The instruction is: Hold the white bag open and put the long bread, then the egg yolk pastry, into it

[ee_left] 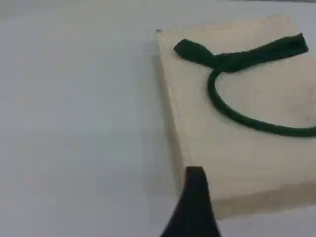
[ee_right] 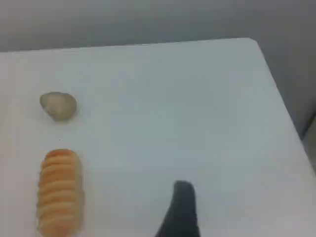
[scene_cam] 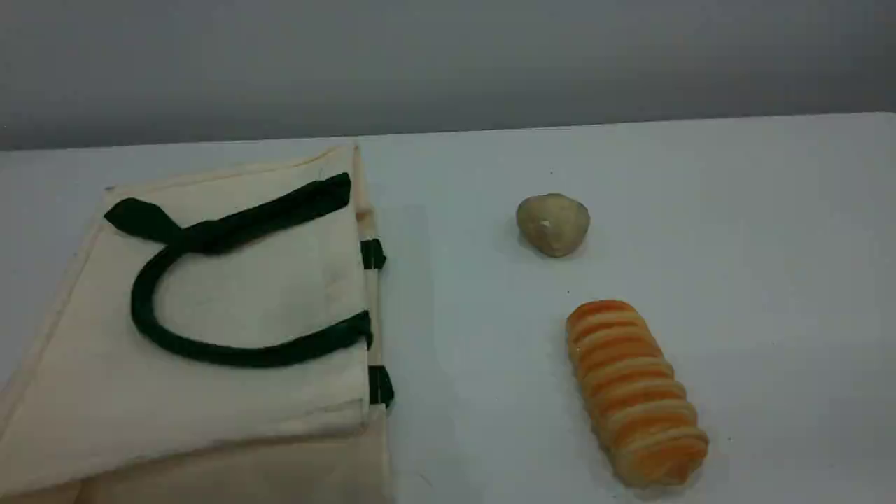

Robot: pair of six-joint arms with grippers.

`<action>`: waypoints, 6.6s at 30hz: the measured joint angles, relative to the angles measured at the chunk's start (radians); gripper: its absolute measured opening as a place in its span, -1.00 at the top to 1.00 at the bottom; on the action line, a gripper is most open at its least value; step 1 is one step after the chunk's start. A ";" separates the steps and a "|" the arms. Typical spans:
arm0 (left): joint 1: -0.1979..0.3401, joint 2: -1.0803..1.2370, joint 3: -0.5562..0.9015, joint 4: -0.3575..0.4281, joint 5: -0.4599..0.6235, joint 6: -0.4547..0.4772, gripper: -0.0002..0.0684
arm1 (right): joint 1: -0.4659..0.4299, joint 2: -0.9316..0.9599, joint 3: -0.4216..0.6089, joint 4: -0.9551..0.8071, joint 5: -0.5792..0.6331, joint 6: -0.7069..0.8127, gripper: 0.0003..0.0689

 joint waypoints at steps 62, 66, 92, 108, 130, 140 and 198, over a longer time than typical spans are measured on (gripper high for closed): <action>-0.062 0.099 -0.024 0.048 -0.034 -0.114 -0.57 | 0.066 0.004 -0.006 0.016 -0.082 0.051 -0.71; -0.100 0.219 -0.080 0.067 -0.088 -0.138 -0.57 | 0.107 0.099 -0.014 0.015 -0.103 0.053 -0.71; -0.100 1.118 -0.352 0.102 -0.226 -0.158 -0.57 | 0.112 0.977 -0.366 0.082 -0.312 0.036 -0.71; -0.100 1.508 -0.358 0.097 -0.450 -0.250 -0.57 | 0.112 1.303 -0.435 0.222 -0.427 -0.059 -0.71; -0.100 1.879 -0.501 0.044 -0.573 -0.252 -0.57 | 0.118 1.457 -0.443 0.359 -0.522 -0.229 -0.71; -0.100 1.962 -0.507 0.044 -0.673 -0.248 -0.57 | 0.118 1.457 -0.443 0.359 -0.520 -0.230 -0.71; -0.100 1.722 -1.123 -0.154 0.147 0.437 0.79 | 0.118 1.457 -0.443 0.373 -0.504 -0.327 -0.53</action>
